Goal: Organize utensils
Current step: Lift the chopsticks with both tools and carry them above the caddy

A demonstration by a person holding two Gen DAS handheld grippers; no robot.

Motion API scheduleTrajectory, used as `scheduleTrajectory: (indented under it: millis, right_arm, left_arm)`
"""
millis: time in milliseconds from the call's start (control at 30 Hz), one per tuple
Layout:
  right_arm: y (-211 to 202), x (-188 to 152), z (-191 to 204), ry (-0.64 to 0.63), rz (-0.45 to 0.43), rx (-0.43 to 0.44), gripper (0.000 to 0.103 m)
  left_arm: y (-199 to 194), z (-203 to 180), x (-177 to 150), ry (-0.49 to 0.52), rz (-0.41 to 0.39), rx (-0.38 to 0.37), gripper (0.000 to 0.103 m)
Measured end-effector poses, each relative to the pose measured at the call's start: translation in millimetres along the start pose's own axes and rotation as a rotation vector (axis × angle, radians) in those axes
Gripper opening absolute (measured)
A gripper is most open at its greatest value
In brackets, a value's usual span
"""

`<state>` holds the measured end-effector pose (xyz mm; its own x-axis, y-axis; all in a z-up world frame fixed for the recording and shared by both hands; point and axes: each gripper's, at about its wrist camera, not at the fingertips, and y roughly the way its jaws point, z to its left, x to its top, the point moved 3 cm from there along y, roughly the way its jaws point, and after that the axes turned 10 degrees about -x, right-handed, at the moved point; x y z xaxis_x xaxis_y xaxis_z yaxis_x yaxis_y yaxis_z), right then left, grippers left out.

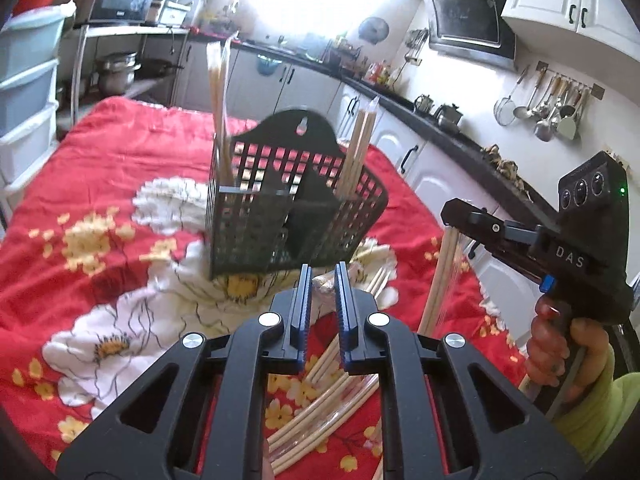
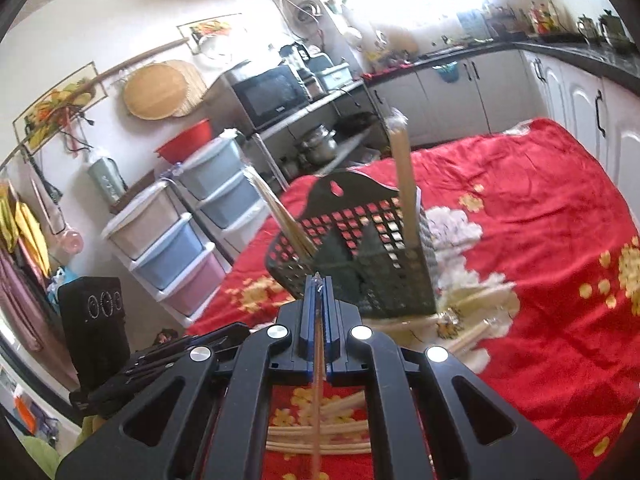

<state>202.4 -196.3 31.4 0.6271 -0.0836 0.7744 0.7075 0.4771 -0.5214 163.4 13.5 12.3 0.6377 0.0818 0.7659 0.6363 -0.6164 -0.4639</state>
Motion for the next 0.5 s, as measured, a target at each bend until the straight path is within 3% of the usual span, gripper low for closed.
scheduleTrajectory:
  millis: [500]
  right_arm:
    - [-25,30,20,-0.045,-0.081,0.037,0.003]
  left_arm:
    - [-16,-27,41,0.079,-0.084,-0.005,0.003]
